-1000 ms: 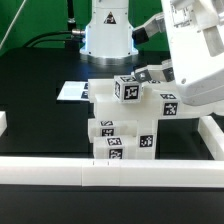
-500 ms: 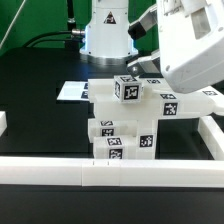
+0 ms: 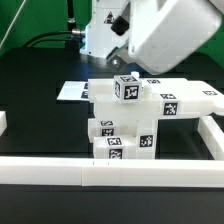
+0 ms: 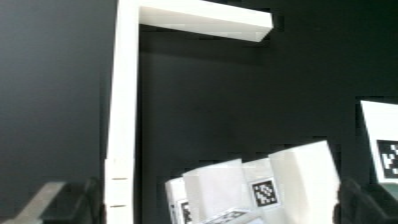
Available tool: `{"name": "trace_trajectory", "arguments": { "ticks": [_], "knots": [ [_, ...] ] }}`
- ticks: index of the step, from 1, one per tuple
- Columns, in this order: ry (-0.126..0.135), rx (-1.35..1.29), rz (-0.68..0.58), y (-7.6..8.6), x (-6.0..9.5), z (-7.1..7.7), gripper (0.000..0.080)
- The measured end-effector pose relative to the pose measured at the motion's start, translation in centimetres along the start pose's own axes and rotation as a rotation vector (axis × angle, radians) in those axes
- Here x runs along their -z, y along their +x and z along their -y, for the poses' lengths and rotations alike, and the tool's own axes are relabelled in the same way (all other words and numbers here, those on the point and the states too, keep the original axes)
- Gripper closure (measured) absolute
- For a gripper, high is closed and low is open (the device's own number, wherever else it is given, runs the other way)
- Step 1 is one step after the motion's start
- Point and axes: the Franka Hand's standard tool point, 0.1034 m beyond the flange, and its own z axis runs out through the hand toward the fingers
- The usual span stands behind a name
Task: Assemble chair
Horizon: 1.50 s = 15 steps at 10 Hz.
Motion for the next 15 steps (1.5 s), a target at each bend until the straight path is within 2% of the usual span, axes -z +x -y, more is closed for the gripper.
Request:
{"name": "trace_trajectory", "arguments": {
  "ticks": [1, 2, 3, 6, 8, 9, 12, 13, 14, 15],
  "knots": [
    [0.037, 0.032, -0.097, -0.4, 0.0, 0.2, 0.0150],
    [0.035, 0.023, -0.199, -1.1, 0.2, -0.3, 0.0150],
    [0.035, -0.001, -0.233, -2.0, -0.1, -0.3, 0.0150],
    [0.054, -0.047, -0.355, -3.4, -1.1, -0.1, 0.0150],
    [0.051, -0.053, -0.510, -4.1, -1.2, -0.1, 0.0150],
    [0.045, -0.067, -0.637, -4.2, -1.4, -0.1, 0.0150],
    [0.062, -0.136, -0.794, -6.1, -3.0, -0.2, 0.0150],
    [0.067, -0.153, -0.809, -6.8, -3.6, -0.1, 0.0150],
    [0.065, -0.180, -0.863, -7.2, -3.9, -0.2, 0.0150],
    [0.047, -0.221, -0.931, -7.2, -4.1, -0.2, 0.0150]
  ]
}}
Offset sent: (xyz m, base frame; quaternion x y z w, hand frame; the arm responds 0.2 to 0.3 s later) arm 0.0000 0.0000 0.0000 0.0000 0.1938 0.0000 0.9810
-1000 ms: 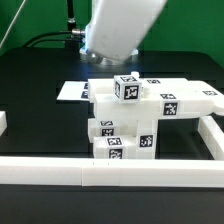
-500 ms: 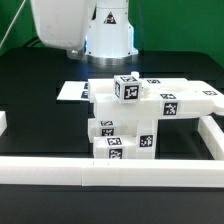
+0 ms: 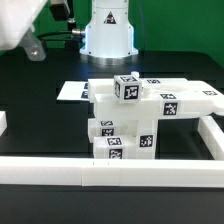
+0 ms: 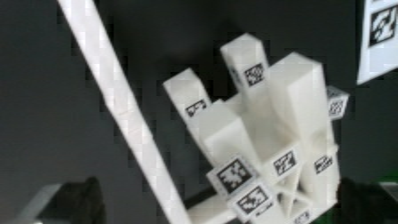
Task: Assemble chair
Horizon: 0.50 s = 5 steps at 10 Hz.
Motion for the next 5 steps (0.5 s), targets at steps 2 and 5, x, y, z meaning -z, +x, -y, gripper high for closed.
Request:
{"name": "trace_trajectory", "arguments": {
  "ticks": [2, 5],
  "knots": [
    [-0.049, -0.005, -0.133, 0.0, -0.8, -0.1, 0.0150],
    [-0.048, -0.013, -0.136, -0.9, -1.2, -0.2, 0.0150]
  ]
}}
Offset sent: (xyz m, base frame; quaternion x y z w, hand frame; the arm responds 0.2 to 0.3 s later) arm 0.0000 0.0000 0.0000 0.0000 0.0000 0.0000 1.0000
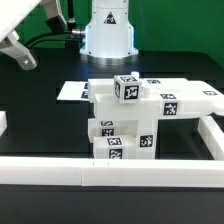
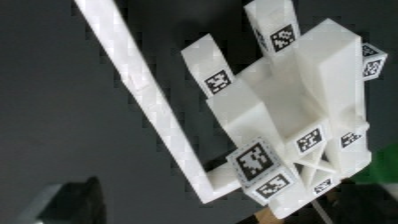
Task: Assemble chair
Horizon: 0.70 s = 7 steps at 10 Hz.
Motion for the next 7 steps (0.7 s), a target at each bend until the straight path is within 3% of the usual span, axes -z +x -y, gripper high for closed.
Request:
{"name": "trace_trajectory", "arguments": {
  "ticks": [1, 2, 3, 5, 7],
  "knots": [
    [-0.022, 0.047, -0.008, -0.1, 0.1, -0.3, 0.0150],
    [-0.067, 0.110, -0.025, -0.3, 0.0, -0.5, 0.0150],
    [-0.096, 0.155, -0.033, -0.2, -0.3, -0.5, 0.0150],
    [-0.136, 0.261, -0.026, 0.7, -1.1, -1.2, 0.0150],
    [-0.135, 0.244, -0.021, 0.4, -1.0, -1.2, 0.0150]
  ]
}}
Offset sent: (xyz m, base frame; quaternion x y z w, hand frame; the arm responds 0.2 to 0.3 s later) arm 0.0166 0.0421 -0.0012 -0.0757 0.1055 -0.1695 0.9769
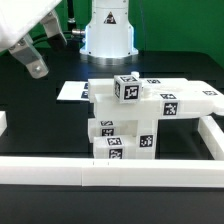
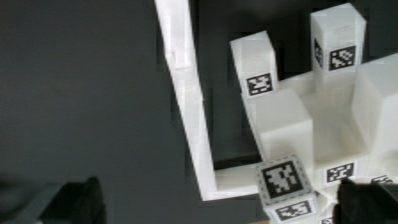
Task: Assemble chair
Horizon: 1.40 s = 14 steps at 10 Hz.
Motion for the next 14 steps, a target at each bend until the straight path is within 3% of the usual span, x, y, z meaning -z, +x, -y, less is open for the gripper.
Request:
{"name": "trace_trajectory", "arguments": {
  "ticks": [1, 3, 5, 6, 11, 14],
  "knots": [
    [-0.001, 0.000, 0.001, 0.0, 0.0, 0.0, 0.0150],
    [-0.034, 0.071, 0.005, 0.1, -0.7, -0.1, 0.0150],
    [-0.029, 0.131, -0.006, 1.7, -2.3, -0.2, 0.0150],
    [-0.050, 0.145, -0.002, 2.6, -2.9, -0.6, 0.0150],
    [-0.050, 0.177, 0.004, 2.5, -3.9, -0.2, 0.0150],
    [-0.026, 0.244, 0.002, 4.5, -5.5, 0.4, 0.0150]
  ]
}}
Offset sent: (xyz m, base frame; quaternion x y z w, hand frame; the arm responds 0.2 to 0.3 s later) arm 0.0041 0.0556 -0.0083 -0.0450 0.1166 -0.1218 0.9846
